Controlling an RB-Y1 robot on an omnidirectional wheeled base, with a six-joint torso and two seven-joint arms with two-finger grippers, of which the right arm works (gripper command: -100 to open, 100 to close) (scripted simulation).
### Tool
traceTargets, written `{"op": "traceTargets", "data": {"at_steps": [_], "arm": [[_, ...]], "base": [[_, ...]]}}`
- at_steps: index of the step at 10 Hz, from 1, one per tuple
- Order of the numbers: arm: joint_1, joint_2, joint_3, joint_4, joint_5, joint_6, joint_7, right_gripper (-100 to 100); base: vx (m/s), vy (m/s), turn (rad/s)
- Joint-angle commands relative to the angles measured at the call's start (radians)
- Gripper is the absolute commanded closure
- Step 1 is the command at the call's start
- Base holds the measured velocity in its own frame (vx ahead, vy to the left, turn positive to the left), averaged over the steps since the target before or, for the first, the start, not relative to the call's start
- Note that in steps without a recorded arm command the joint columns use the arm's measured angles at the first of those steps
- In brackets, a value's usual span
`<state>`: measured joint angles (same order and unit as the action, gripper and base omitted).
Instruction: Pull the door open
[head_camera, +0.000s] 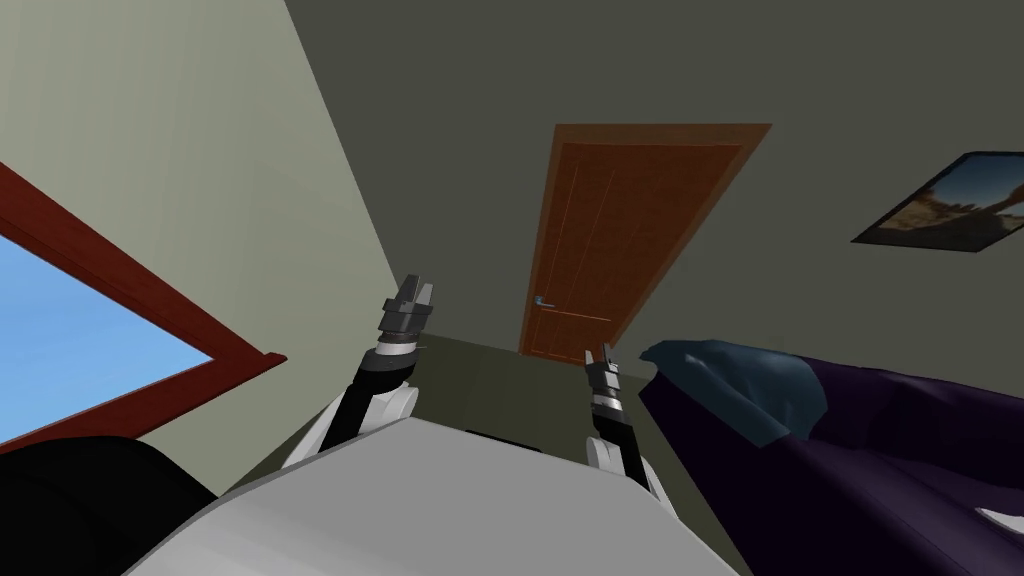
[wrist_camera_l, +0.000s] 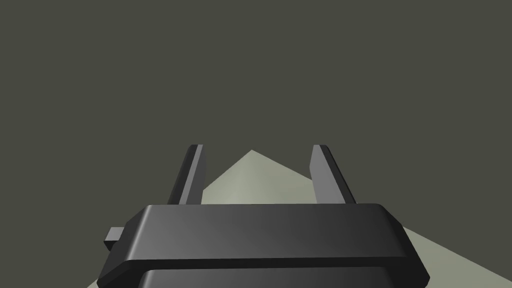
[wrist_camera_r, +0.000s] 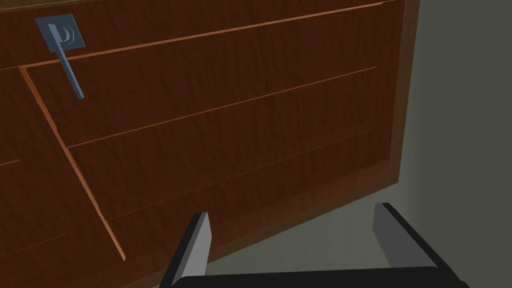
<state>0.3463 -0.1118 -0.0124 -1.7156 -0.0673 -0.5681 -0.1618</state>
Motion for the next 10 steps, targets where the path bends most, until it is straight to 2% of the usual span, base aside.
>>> {"op": "traceTargets", "data": {"at_steps": [1,10], "arm": [[-0.007,-0.007,0.0,0.031,0.001,-0.009,-0.002,-100],[-0.061,-0.042,-0.005,0.234,0.003,-0.067,-0.012,-100]], "base": [[0.114,0.035,0.022],[0.099,0.037,0.021]]}}
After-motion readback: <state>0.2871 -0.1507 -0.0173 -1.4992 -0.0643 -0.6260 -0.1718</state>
